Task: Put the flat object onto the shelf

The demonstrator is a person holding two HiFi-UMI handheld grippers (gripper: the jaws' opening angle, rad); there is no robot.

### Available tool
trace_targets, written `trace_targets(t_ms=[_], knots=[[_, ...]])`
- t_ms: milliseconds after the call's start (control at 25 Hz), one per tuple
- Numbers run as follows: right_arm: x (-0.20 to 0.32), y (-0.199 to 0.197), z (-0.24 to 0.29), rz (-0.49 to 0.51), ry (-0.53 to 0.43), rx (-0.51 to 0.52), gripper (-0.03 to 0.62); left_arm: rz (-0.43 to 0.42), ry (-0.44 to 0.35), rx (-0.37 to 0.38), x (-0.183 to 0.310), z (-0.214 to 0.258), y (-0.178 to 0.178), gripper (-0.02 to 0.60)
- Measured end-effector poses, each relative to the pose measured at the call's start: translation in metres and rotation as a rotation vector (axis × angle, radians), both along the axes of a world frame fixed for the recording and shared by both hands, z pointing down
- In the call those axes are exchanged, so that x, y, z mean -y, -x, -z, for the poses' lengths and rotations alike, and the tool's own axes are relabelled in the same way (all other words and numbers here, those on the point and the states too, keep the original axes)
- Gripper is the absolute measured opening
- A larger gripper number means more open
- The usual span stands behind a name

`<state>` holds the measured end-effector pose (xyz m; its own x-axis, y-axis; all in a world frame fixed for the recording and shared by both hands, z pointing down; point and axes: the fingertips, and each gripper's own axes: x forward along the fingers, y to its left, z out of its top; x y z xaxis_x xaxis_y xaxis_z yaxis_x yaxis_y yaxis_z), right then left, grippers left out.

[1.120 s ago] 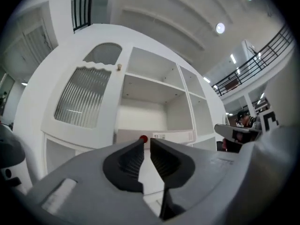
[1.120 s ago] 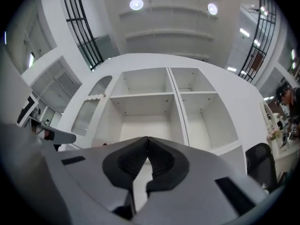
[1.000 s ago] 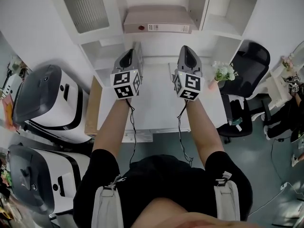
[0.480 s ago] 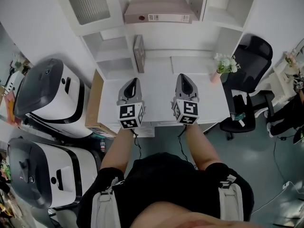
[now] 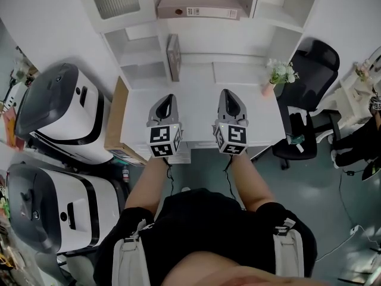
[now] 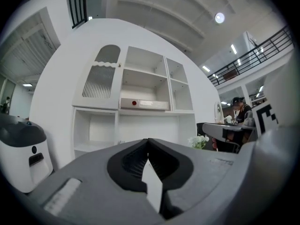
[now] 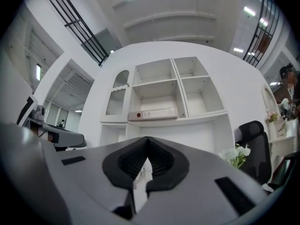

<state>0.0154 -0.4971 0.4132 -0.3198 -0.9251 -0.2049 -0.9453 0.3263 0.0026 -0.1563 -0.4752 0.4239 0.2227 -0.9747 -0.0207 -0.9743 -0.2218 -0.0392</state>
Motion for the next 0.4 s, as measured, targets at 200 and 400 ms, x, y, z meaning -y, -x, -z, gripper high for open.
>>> trace_targets(t_ms=[200,400], knots=[[-0.009,0.002,-0.004,0.002,0.016,0.007,-0.002,0.002,0.007,-0.007,-0.01,-0.003,0.002,0.017],[-0.014,0.002,-0.009,-0.003,0.034,0.021,-0.002,0.001,0.007,-0.019,-0.015,0.0,0.005,0.017]])
